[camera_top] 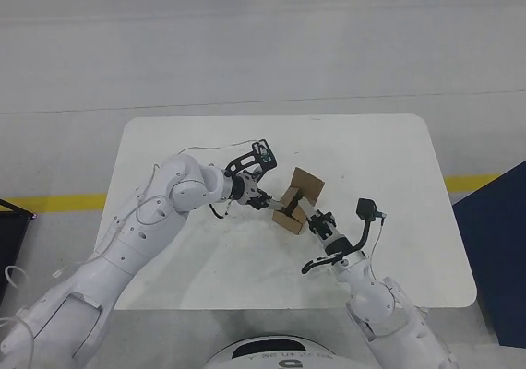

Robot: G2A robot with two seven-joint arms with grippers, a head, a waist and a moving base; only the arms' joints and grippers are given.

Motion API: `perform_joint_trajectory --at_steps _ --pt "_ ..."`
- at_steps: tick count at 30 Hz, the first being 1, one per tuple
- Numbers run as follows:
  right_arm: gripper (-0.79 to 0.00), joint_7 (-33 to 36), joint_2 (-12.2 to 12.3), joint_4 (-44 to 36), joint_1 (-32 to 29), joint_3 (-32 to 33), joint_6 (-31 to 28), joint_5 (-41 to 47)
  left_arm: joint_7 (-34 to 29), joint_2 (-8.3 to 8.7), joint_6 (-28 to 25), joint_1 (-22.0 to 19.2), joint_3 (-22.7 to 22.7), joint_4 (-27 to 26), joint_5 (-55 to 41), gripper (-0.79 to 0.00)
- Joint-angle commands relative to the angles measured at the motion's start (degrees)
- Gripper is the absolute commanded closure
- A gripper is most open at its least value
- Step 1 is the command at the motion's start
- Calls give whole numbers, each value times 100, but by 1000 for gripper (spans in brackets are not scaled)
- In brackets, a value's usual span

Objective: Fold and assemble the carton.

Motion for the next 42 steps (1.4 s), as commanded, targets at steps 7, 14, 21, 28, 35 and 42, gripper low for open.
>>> perform_joint_trajectory --at_steps 7,14,21,28,35,42 --pt "-785 21 -11 28 52 -48 3 -81 63 -129 14 -251 270 231 -87 -776" --pt "-785 -146 -8 -61 -20 58 -80 -115 287 -222 -32 -387 392 368 -219 -785" --pt "-785 -670 2 -203 -138 457 -407 4 495 -232 39 -396 357 434 -66 -770" --pt "-785 -1744 -142 429 471 459 -313 656 721 -291 17 -417 437 497 -21 -742" --pt "-785 -1371 -230 887 933 285 -165 1258 951 -184 -192 -246 109 456 -79 -733" --pt "-785 -772 -268 1060 1151 211 -205 1720 888 -16 -143 -63 -323 386 142 -693"
